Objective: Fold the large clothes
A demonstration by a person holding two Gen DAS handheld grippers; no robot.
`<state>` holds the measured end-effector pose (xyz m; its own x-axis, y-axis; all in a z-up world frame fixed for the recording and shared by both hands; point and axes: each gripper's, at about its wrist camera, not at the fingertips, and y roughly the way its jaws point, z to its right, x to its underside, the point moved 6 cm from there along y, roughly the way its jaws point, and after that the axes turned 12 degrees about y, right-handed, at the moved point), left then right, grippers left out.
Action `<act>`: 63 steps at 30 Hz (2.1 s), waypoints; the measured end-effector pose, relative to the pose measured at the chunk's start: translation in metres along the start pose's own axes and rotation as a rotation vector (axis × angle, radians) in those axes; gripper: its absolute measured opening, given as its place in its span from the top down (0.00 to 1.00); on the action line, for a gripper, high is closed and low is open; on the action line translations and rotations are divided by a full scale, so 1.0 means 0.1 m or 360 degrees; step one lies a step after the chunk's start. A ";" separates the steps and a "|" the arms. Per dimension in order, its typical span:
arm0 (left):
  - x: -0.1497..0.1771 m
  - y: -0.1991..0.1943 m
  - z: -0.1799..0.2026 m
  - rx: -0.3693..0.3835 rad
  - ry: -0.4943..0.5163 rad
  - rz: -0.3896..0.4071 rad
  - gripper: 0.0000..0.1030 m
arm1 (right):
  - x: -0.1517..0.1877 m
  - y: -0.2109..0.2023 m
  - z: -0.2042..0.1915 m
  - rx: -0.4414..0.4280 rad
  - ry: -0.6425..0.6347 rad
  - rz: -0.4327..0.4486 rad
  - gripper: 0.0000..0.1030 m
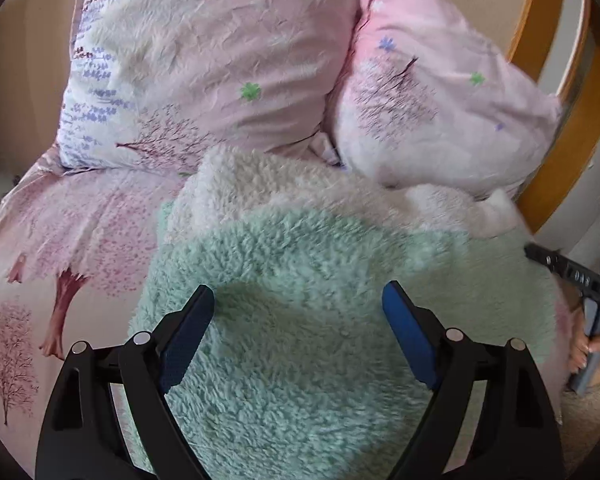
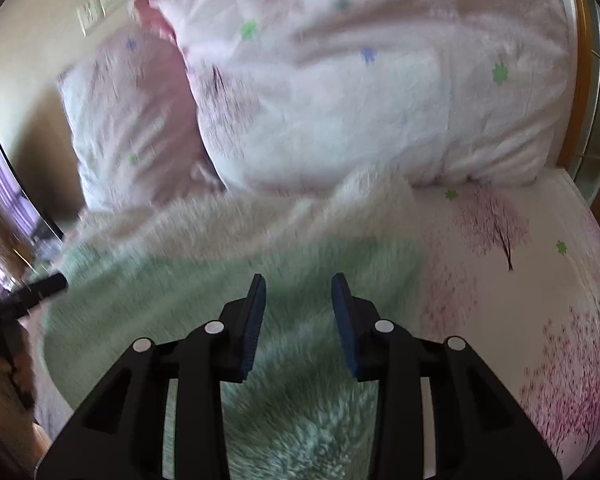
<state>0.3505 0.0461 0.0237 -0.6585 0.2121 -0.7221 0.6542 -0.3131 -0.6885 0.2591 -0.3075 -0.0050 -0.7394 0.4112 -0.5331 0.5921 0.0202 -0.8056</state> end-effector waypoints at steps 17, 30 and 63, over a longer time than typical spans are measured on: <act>0.16 0.01 0.08 -0.0263 0.0092 -0.0032 0.10 | 0.21 -0.34 0.02 -0.0063 0.0051 0.0127 0.64; 0.36 0.00 -0.02 -0.0171 -0.0053 -0.0055 0.08 | 0.55 -0.20 0.07 0.0005 0.0053 -0.0003 0.61; 0.83 0.07 -0.79 0.0383 -0.0700 -0.0106 0.08 | 0.55 0.21 -1.14 0.0012 -0.0305 0.0017 0.46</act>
<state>0.3305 0.1349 -0.0462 -0.8242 -0.1547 -0.5448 0.5352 -0.5276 -0.6598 0.2679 -0.1808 -0.0220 -0.7811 0.2304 -0.5803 0.5982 0.0096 -0.8013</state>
